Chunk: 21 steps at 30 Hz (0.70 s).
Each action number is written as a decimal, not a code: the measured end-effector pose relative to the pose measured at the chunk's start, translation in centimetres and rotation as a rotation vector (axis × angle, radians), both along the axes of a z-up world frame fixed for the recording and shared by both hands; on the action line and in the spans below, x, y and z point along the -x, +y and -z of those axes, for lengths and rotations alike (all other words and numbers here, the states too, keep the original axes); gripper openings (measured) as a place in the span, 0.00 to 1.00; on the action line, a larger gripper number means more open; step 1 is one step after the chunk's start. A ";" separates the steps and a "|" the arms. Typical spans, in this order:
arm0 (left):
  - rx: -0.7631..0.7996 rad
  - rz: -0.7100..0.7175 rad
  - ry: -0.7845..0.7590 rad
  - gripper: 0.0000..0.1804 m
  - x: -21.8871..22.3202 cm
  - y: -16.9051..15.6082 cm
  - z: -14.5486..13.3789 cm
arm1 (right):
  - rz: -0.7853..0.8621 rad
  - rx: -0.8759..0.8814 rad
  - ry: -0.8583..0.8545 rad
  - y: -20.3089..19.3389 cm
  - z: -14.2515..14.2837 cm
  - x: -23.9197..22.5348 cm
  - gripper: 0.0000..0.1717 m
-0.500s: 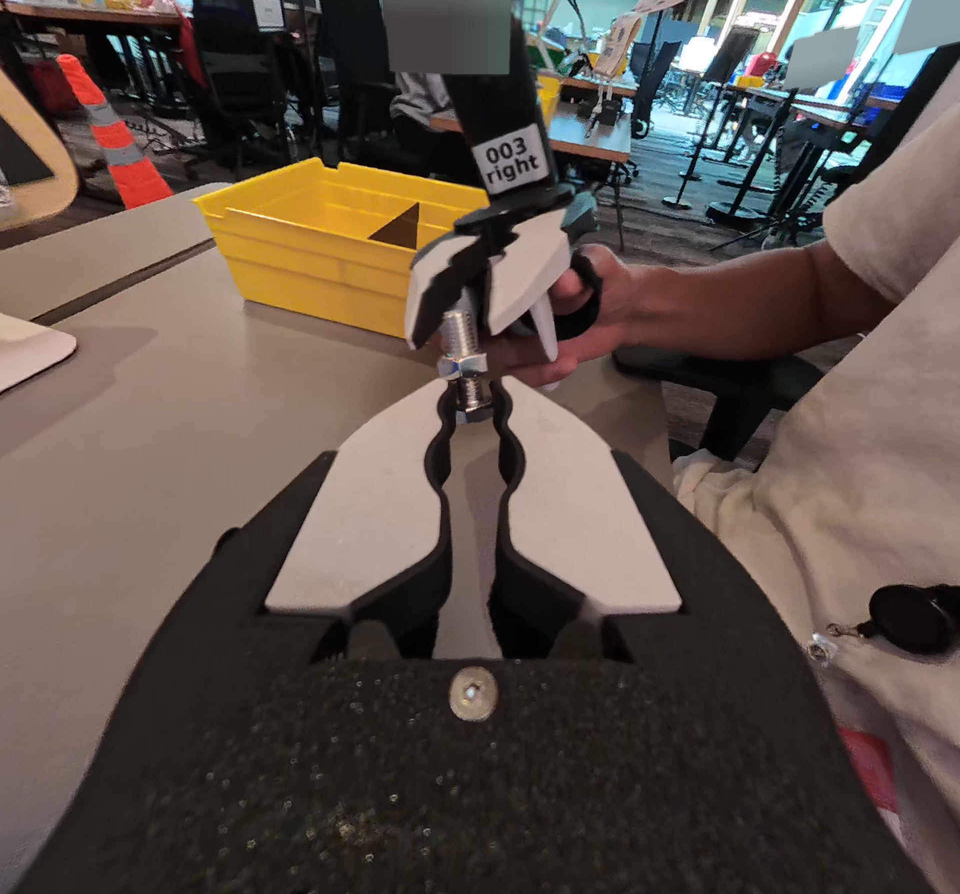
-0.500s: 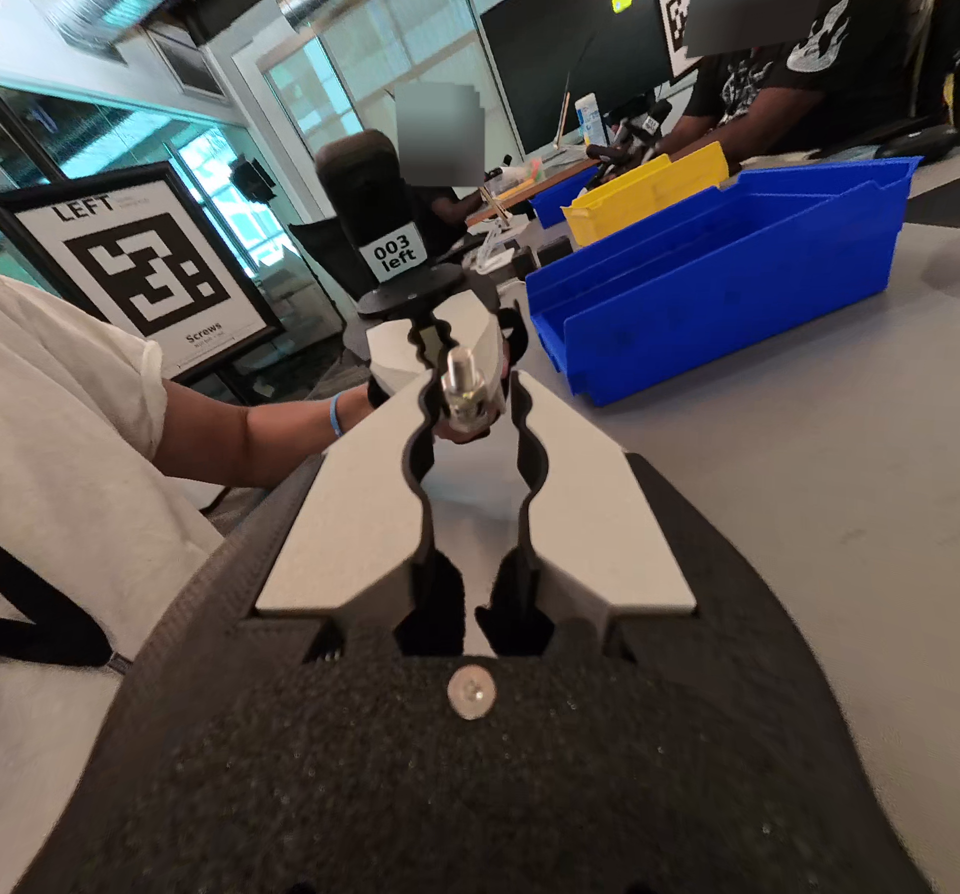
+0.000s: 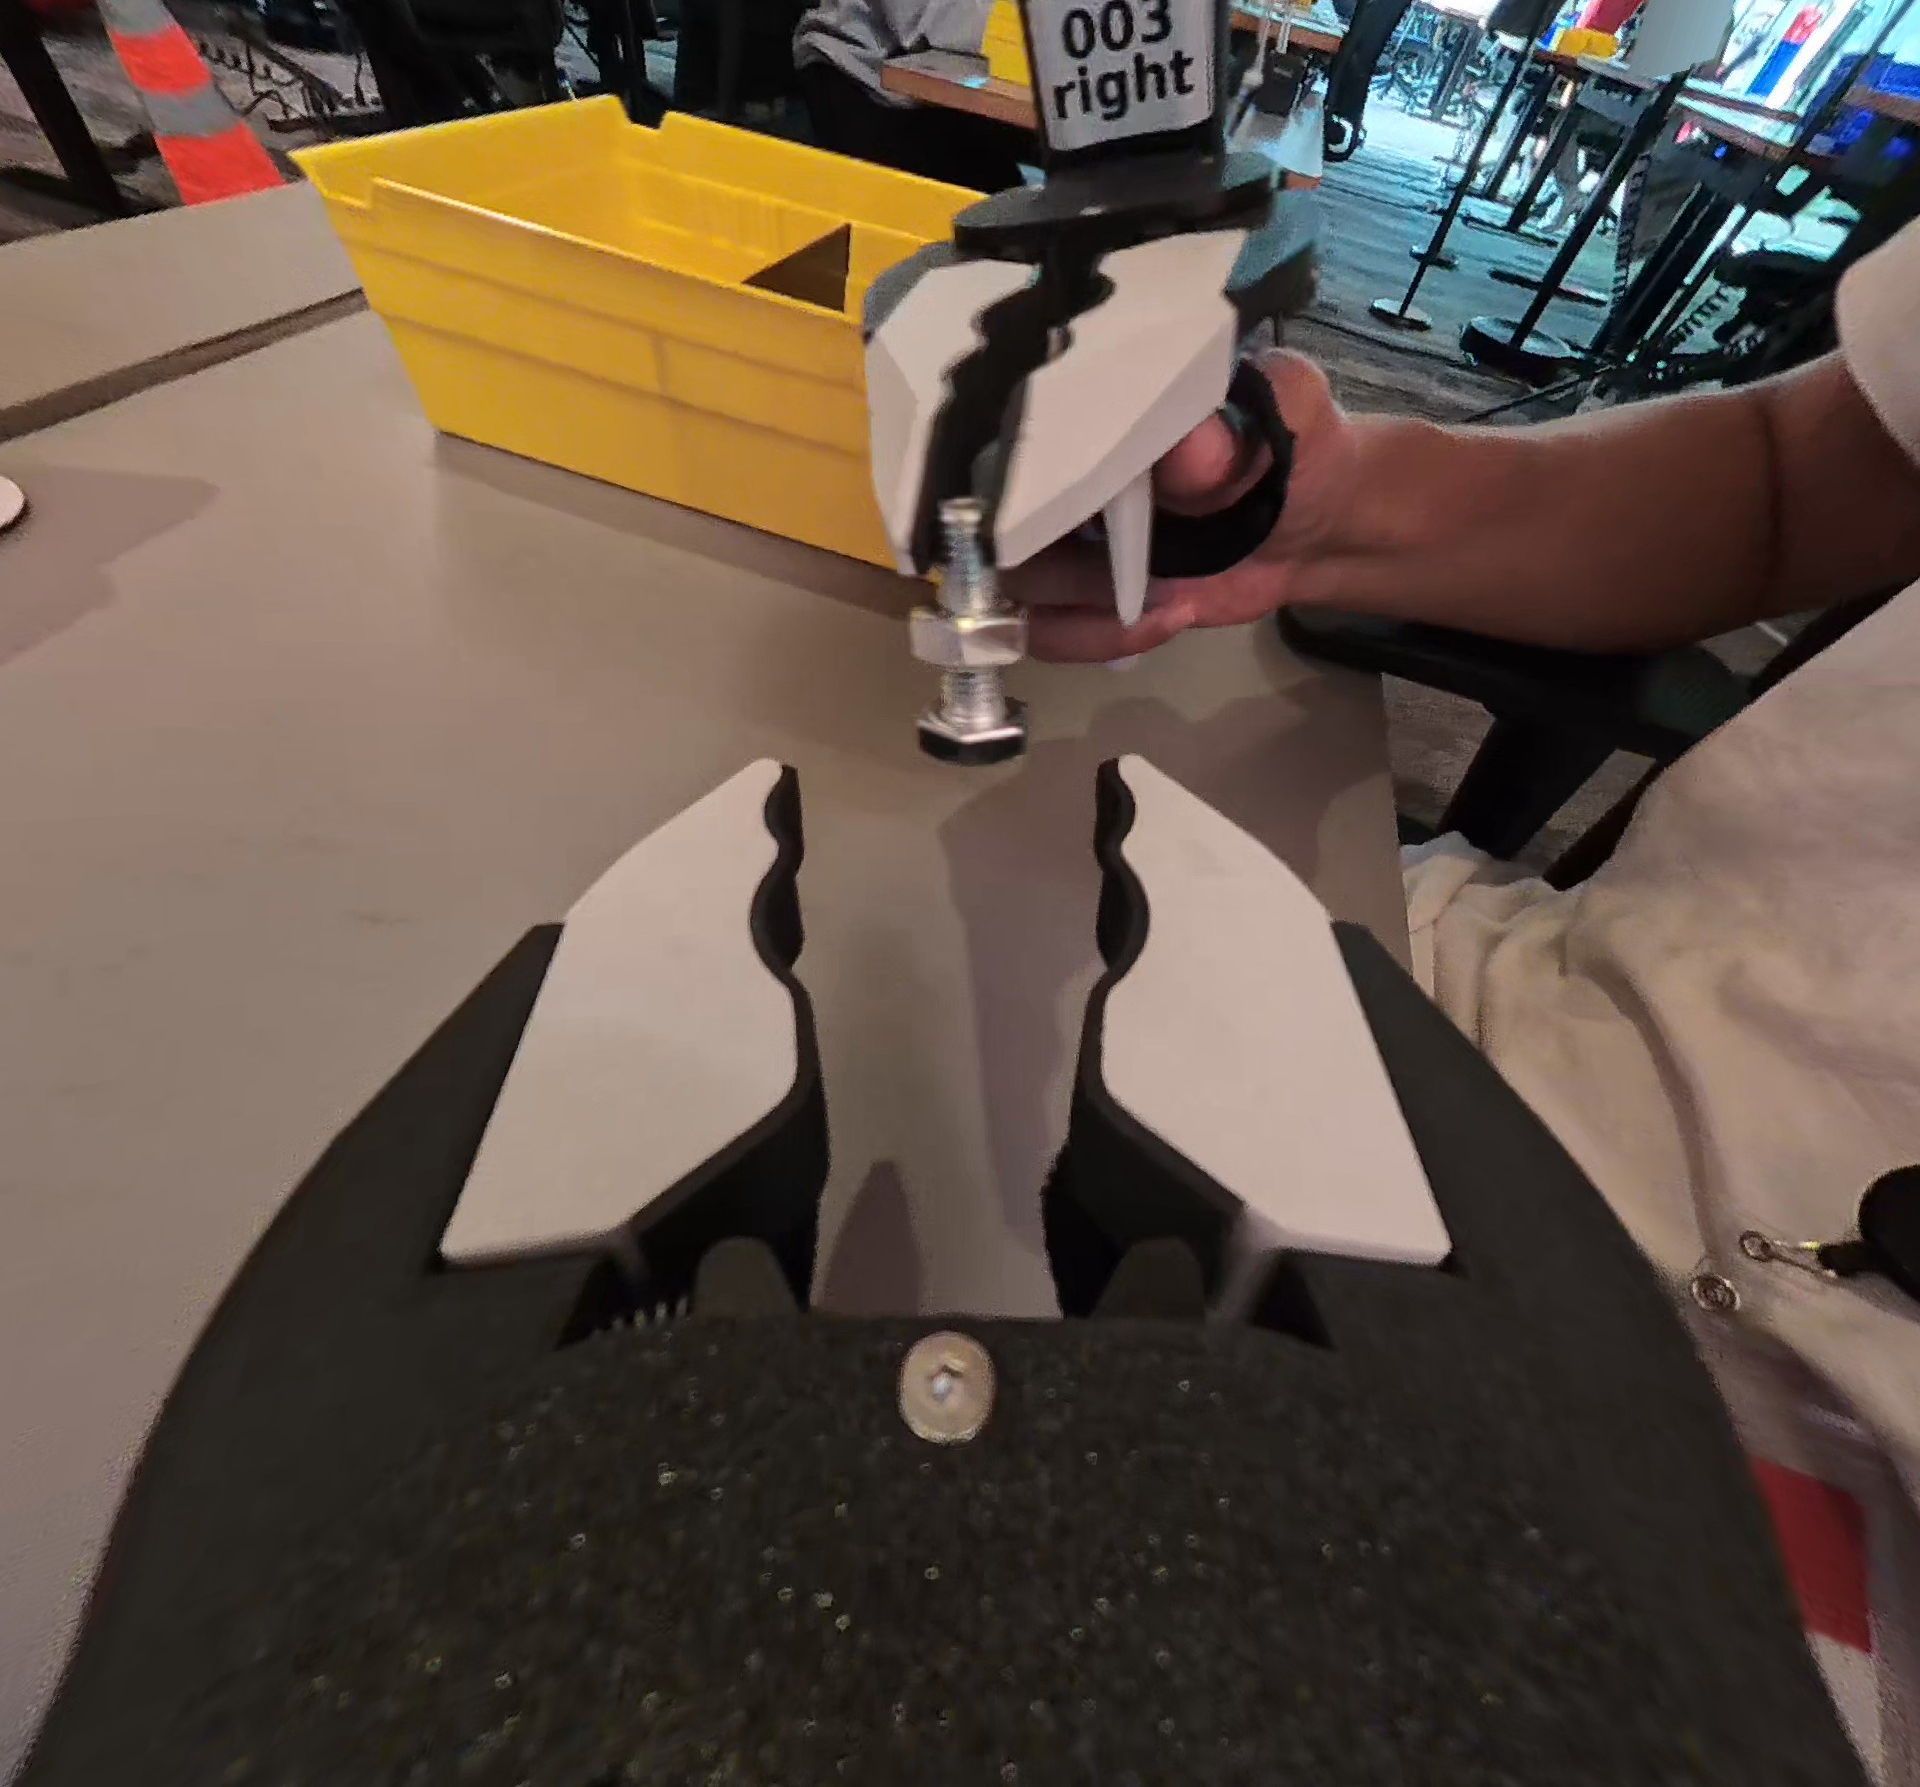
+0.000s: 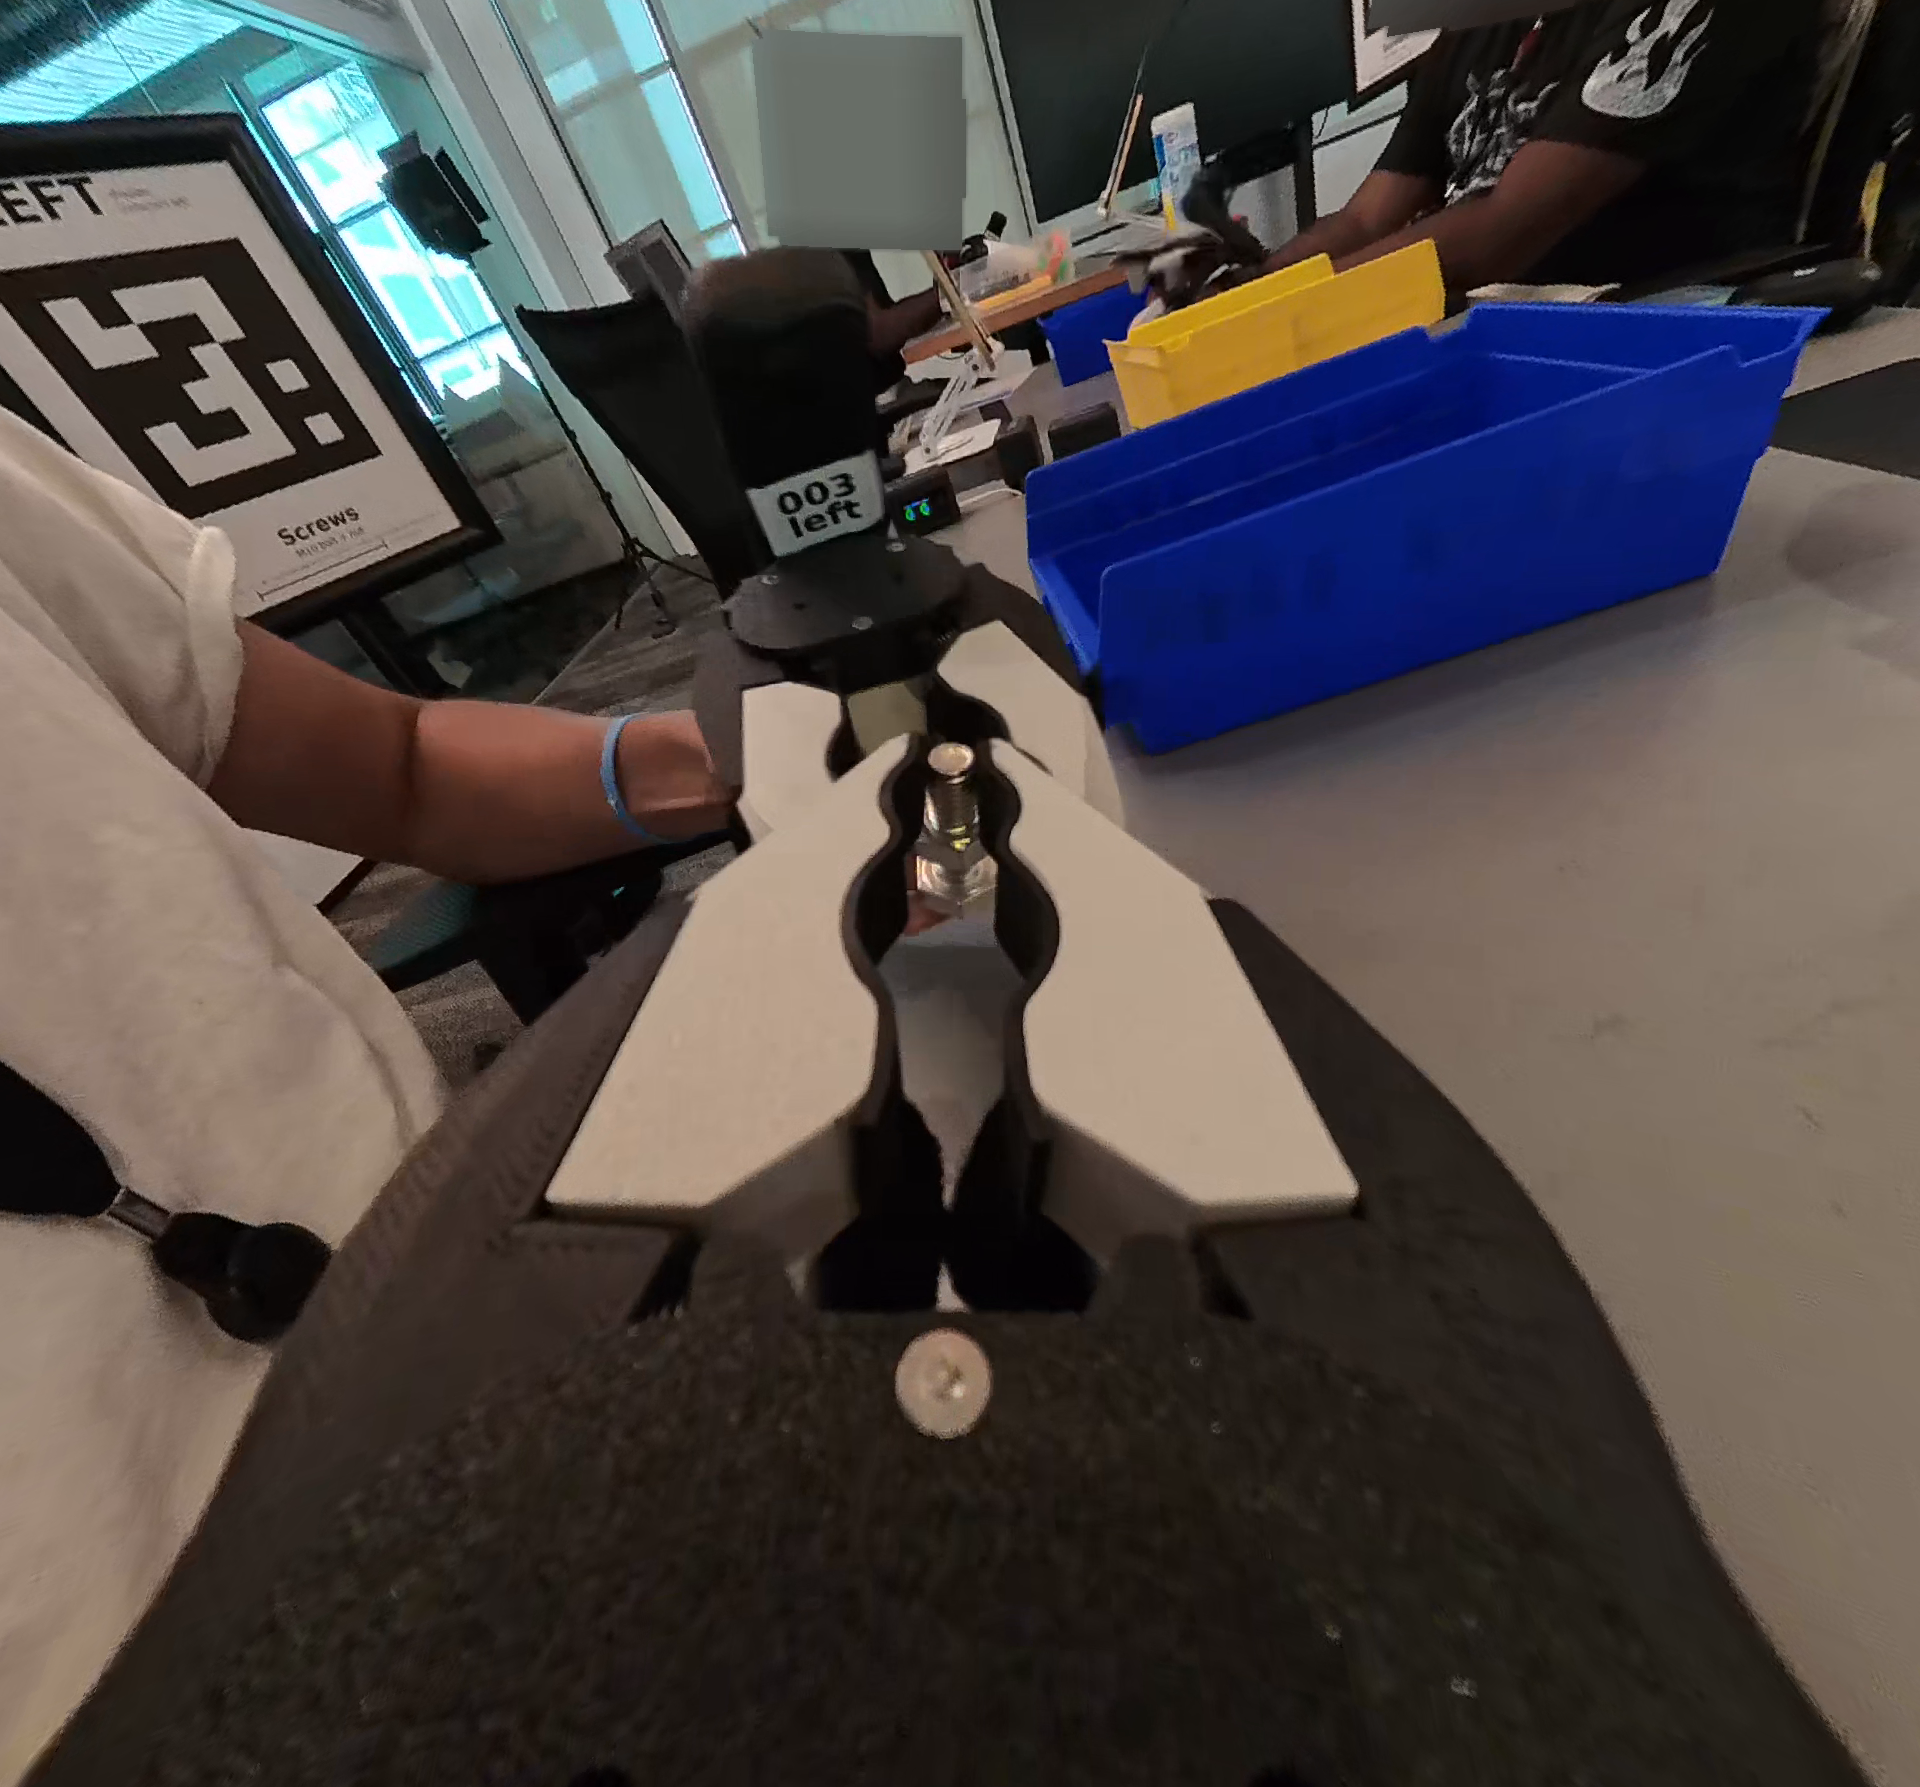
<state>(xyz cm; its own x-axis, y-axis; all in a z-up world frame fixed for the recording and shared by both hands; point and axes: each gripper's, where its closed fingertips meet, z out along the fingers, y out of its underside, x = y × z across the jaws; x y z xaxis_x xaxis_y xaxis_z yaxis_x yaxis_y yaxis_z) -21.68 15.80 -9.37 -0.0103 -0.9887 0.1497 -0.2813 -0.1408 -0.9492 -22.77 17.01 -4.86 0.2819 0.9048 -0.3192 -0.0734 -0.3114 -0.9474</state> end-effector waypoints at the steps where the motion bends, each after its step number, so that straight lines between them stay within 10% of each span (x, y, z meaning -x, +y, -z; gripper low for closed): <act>1: 0.014 -0.007 -0.006 0.30 -0.1 0.1 0.0 | -0.007 0.007 0.001 -0.1 0.0 0.1 0.05; 9: 0.082 0.045 -0.075 0.11 -0.2 -0.9 -1.0 | -0.031 0.008 0.045 -0.6 -0.3 0.4 0.05; 21: 0.128 0.044 -0.122 0.10 -0.4 -1.1 -1.7 | -0.046 0.044 0.084 -0.7 -0.2 0.4 0.05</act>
<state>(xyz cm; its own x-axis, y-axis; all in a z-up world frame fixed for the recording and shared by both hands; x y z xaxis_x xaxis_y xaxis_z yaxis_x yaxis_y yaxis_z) -21.32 14.68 -7.69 -0.0792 -0.9597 0.2696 -0.1736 -0.2531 -0.9517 -23.17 16.33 -4.63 0.2111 0.9007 -0.3798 -0.1365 -0.3576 -0.9239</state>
